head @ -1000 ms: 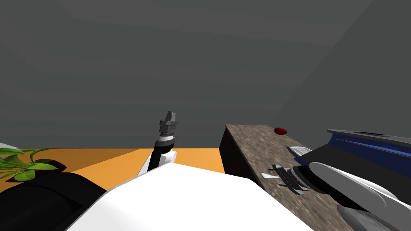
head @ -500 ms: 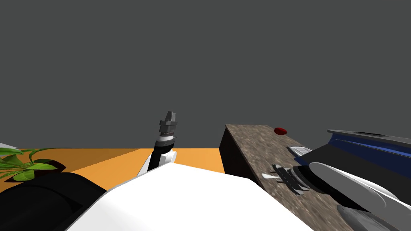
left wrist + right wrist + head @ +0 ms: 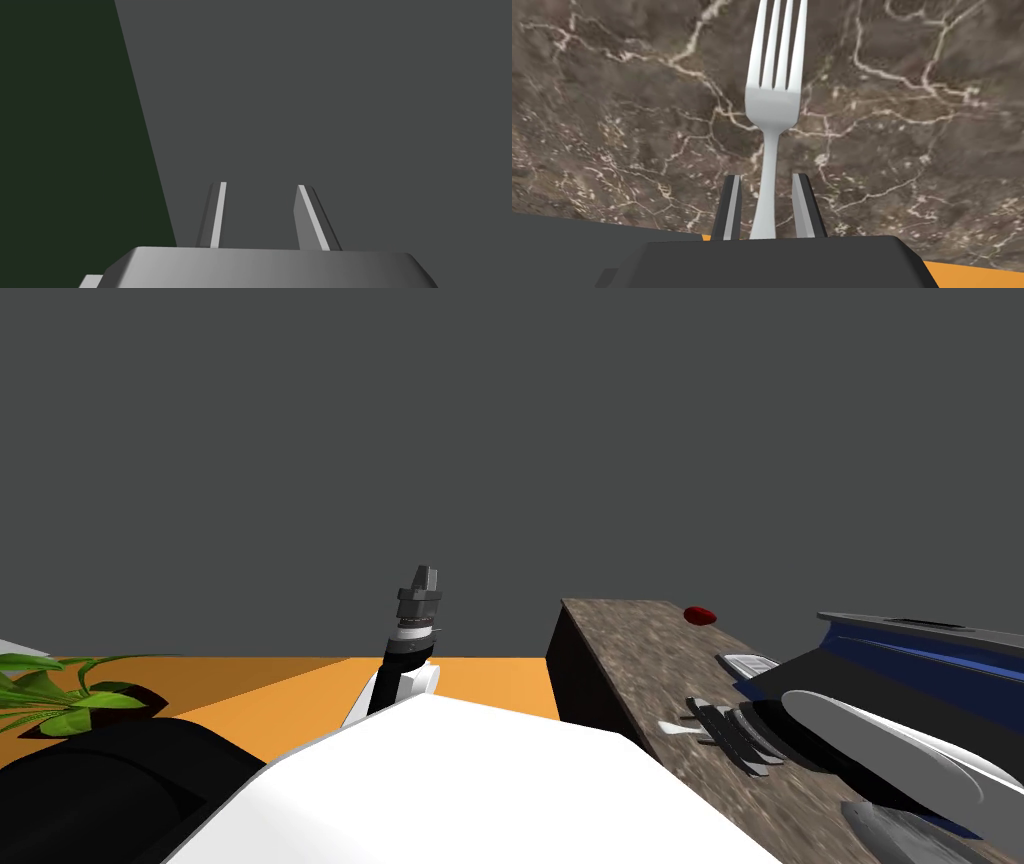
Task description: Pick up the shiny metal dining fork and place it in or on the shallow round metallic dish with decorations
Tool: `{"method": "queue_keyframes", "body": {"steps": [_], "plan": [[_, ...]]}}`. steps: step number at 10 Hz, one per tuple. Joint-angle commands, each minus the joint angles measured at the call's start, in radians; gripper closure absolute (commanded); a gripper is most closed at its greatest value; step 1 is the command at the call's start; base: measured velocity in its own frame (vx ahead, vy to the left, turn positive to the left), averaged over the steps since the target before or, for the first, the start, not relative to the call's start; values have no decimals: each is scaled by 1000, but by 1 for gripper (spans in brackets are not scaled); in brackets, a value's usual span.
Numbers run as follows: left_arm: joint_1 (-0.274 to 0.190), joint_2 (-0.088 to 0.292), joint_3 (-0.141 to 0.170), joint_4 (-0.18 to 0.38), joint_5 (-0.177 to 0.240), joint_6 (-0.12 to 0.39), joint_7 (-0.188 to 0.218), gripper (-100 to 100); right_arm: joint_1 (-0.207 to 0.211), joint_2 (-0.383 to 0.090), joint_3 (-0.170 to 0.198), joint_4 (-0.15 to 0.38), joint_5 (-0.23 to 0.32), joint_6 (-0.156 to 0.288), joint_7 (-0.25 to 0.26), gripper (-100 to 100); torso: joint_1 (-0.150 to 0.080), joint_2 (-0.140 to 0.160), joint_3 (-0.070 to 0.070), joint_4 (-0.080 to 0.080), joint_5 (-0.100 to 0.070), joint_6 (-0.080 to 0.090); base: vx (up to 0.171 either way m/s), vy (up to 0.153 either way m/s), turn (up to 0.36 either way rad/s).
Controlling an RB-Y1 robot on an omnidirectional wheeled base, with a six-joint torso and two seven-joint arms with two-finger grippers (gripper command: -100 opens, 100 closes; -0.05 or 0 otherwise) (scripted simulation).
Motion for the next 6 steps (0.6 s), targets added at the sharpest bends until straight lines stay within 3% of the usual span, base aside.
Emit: {"method": "queue_keyframes", "body": {"steps": [1, 6], "plan": [[0, 0, 0, 0, 0, 0, 0, 0, 3, -8, -12, 28, -13, -10, 22, 100, 0, 0, 0, 0, 0, 0, -2, -23, 52], [0, 0, 0, 0, 0, 0, 0, 0, 7, -32, -43, 147, -56, -47, 110, 100, 0, 1, 0, 0, 0, 0, -11, -23, 57]]}}
